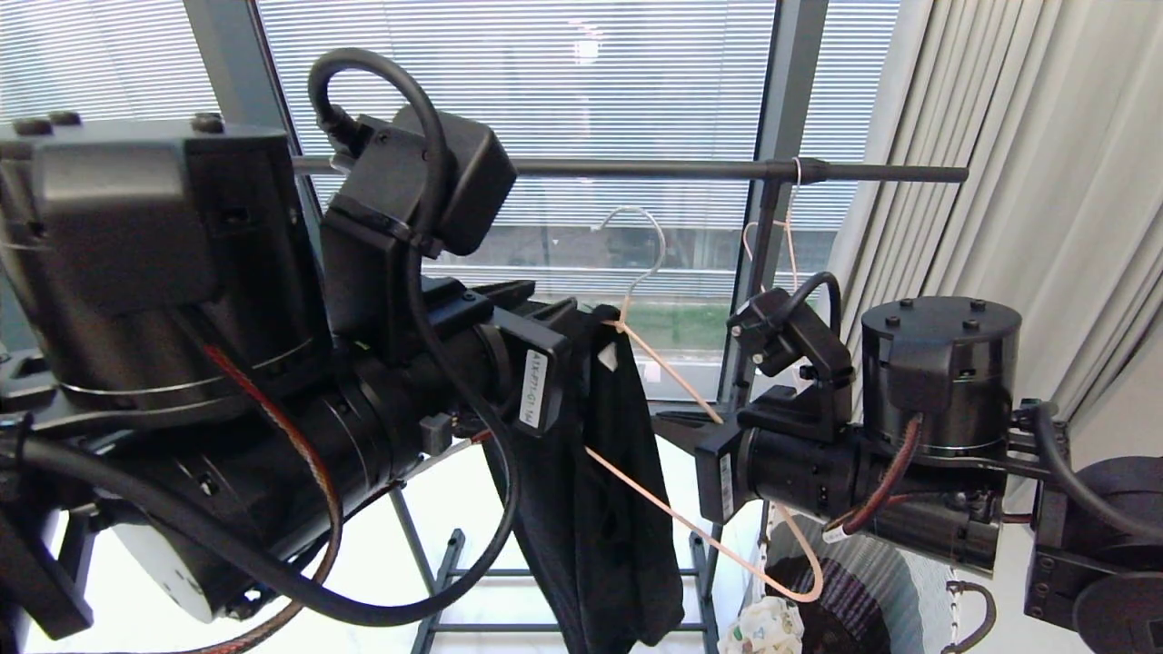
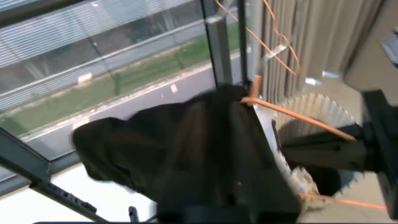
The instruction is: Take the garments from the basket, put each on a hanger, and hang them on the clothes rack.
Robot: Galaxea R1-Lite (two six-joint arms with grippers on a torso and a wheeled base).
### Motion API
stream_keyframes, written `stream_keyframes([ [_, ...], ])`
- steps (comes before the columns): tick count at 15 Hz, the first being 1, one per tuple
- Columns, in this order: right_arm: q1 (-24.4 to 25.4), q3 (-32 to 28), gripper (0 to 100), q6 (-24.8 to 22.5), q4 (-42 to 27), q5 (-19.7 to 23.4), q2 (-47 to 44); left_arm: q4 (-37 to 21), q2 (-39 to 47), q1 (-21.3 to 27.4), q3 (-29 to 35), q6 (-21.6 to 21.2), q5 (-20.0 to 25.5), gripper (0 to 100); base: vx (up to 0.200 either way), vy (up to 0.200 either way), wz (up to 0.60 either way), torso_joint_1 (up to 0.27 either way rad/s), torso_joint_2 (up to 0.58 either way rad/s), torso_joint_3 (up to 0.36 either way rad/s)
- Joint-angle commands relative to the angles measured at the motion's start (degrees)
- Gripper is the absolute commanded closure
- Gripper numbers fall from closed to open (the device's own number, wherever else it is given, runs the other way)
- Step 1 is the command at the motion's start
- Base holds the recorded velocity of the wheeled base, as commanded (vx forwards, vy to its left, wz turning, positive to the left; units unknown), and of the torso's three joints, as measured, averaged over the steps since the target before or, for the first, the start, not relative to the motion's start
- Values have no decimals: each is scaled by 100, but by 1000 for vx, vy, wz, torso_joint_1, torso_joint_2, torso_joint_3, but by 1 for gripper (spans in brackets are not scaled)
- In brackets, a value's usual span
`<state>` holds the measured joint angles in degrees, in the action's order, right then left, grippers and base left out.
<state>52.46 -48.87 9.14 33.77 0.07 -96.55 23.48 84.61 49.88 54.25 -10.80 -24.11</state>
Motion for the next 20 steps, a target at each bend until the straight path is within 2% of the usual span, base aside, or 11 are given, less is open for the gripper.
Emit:
stream_keyframes([
  [1,1,0,100,-35,130,-69,49,8,-103,-154,51,-27,-6,0,0,0,0,0,0,0],
  [4,-16,44,100,-238,174,-104,172,8,-296,-348,-55,-159,-6,0,0,0,0,0,0,0],
  [7,-95,203,100,-615,174,-60,426,8,-745,-515,-688,-379,179,0,0,0,0,0,0,0],
  [8,-95,396,100,-721,174,37,611,-1,-1026,-515,-960,-405,662,0,0,0,0,0,0,0],
  [9,-86,695,100,-862,174,256,831,-19,-1254,-524,-1188,-423,1357,0,0,0,0,0,0,0],
  [10,-86,1002,100,-1046,174,459,1042,-45,-1421,-559,-1355,-440,1787,0,0,0,0,0,0,0],
  [12,-86,1662,100,-1380,174,828,1490,-133,-1518,-708,-1602,-871,2271,0,0,0,0,0,0,0],
  [14,-51,2057,100,-1582,165,977,1701,-186,-1509,-726,-1786,-1117,2816,0,0,0,0,0,0,0],
  [15,-42,2215,100,-1705,174,986,1754,-388,-1474,-726,-1900,-1337,3123,0,0,0,0,0,0,0],
  [20,37,2321,100,-2206,156,1373,1736,-564,-1052,-726,-1927,-1785,3615,0,0,0,0,0,0,0],
])
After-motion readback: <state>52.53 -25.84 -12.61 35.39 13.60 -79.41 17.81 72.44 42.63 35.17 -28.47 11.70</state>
